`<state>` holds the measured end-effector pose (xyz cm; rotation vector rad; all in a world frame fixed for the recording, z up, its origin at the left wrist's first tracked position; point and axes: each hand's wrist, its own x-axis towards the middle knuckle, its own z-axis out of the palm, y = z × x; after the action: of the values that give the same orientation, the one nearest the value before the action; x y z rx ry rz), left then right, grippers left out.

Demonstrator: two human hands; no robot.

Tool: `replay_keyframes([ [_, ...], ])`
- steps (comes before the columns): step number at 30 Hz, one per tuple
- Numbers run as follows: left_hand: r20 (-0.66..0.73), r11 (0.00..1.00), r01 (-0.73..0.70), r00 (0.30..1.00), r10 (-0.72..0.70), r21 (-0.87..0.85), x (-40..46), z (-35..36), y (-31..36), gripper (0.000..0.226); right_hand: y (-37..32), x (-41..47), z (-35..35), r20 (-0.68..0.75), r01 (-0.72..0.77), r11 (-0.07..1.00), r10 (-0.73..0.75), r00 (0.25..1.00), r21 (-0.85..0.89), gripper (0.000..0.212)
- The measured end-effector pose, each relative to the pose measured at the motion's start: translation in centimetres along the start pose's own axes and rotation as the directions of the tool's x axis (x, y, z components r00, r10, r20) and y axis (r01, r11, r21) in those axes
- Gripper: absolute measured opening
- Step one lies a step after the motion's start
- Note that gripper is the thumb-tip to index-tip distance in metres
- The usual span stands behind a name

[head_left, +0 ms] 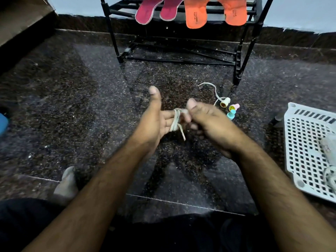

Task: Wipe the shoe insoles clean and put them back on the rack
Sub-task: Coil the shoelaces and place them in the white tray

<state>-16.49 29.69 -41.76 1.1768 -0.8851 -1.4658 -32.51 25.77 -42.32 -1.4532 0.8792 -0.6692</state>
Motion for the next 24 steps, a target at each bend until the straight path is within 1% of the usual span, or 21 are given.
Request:
replay_keyframes([
  [1,-0.022,0.987,-0.011,1.000,0.008,-0.158,0.0,-0.2,0.2,0.078,0.1,-0.1,0.4,0.146,0.015,0.995,0.000,0.989,-0.101,0.038],
  [2,-0.044,0.953,-0.034,0.999,0.021,-0.302,0.0,-0.6,0.7,0.082,0.5,-0.2,0.7,0.285,0.027,0.976,0.037,0.958,-0.217,0.037],
  [3,-0.067,0.919,-0.052,0.997,0.028,-0.392,0.0,-1.1,1.1,0.086,1.1,-0.3,0.8,0.386,0.025,0.949,0.103,0.917,-0.313,0.037],
  [4,-0.082,0.903,-0.059,0.996,0.026,-0.425,-0.1,-1.5,1.5,0.087,1.6,-0.3,0.6,0.422,0.002,0.929,0.166,0.891,-0.370,0.038],
  [5,-0.089,0.908,-0.055,0.996,0.020,-0.416,-0.1,-2.0,1.8,0.088,1.8,-0.3,0.2,0.401,-0.027,0.918,0.198,0.894,-0.395,0.039],
  [6,-0.089,0.931,-0.052,0.996,0.021,-0.361,-0.2,-2.4,2.0,0.087,1.9,-0.2,-0.2,0.329,-0.050,0.912,0.197,0.924,-0.406,0.040],
  [8,-0.065,0.991,-0.048,0.997,0.040,-0.127,-0.3,-2.4,2.0,0.086,1.9,0.1,-1.1,0.067,-0.104,0.920,0.140,0.988,-0.379,0.043],
  [10,0.012,0.990,-0.025,1.000,0.024,0.135,-0.4,-1.4,1.5,0.084,1.6,0.4,-1.4,-0.204,-0.109,0.968,0.062,0.977,-0.228,0.046],
  [11,0.040,0.977,0.000,0.999,-0.009,0.212,-0.2,-0.9,0.9,0.083,1.1,0.3,-1.2,-0.255,-0.070,0.987,0.031,0.966,-0.145,0.046],
  [12,0.045,0.972,0.017,0.999,-0.029,0.236,0.1,-0.5,0.1,0.082,0.9,0.4,-0.9,-0.241,-0.023,0.996,0.002,0.971,-0.085,0.044],
  [13,0.032,0.978,0.011,0.999,-0.018,0.210,0.4,-0.2,-0.5,0.083,0.6,0.3,-0.6,-0.168,0.018,0.998,-0.027,0.985,-0.055,0.041],
  [15,-0.034,0.999,-0.046,0.998,0.046,0.023,0.9,-0.2,-0.8,0.086,0.5,0.1,0.1,0.088,0.032,0.993,-0.022,0.996,-0.116,0.037],
  [16,-0.066,0.988,-0.073,0.996,0.064,-0.134,0.9,-0.6,-0.4,0.087,0.7,-0.1,0.3,0.231,0.016,0.981,0.030,0.973,-0.195,0.036],
  [17,-0.070,0.951,-0.092,0.995,0.074,-0.297,0.8,-1.0,0.1,0.088,1.1,-0.2,0.3,0.347,-0.005,0.959,0.107,0.932,-0.283,0.036],
  [18,-0.051,0.910,-0.095,0.995,0.082,-0.403,0.6,-1.4,0.7,0.089,1.5,-0.3,0.2,0.407,-0.022,0.929,0.184,0.895,-0.370,0.037],
  [19,-0.010,0.900,-0.075,0.997,0.078,-0.430,0.3,-1.9,1.1,0.089,2.0,-0.3,-0.1,0.400,-0.040,0.893,0.240,0.885,-0.448,0.040],
  [20,0.060,0.919,-0.038,0.996,0.067,-0.393,0.0,-2.3,1.6,0.090,2.4,-0.2,-0.6,0.339,-0.061,0.862,0.262,0.904,-0.503,0.042],
  [21,0.139,0.956,-0.009,0.989,0.052,-0.294,-0.2,-2.5,1.9,0.091,2.5,-0.2,-1.1,0.243,-0.099,0.847,0.258,0.935,-0.522,0.045],
  [22,0.216,0.990,-0.003,0.976,0.034,-0.141,-0.4,-2.2,2.2,0.091,2.5,-0.1,-1.6,0.127,-0.148,0.862,0.236,0.963,-0.484,0.047],
  [23,0.269,0.999,-0.017,0.963,0.006,0.035,-0.6,-1.8,2.2,0.091,2.3,0.0,-2.0,0.006,-0.185,0.899,0.204,0.979,-0.397,0.047],
  [24,0.293,0.980,-0.036,0.956,-0.023,0.194,-0.7,-1.2,2.0,0.088,2.2,0.2,-2.3,-0.111,-0.192,0.936,0.166,0.980,-0.295,0.046],
])
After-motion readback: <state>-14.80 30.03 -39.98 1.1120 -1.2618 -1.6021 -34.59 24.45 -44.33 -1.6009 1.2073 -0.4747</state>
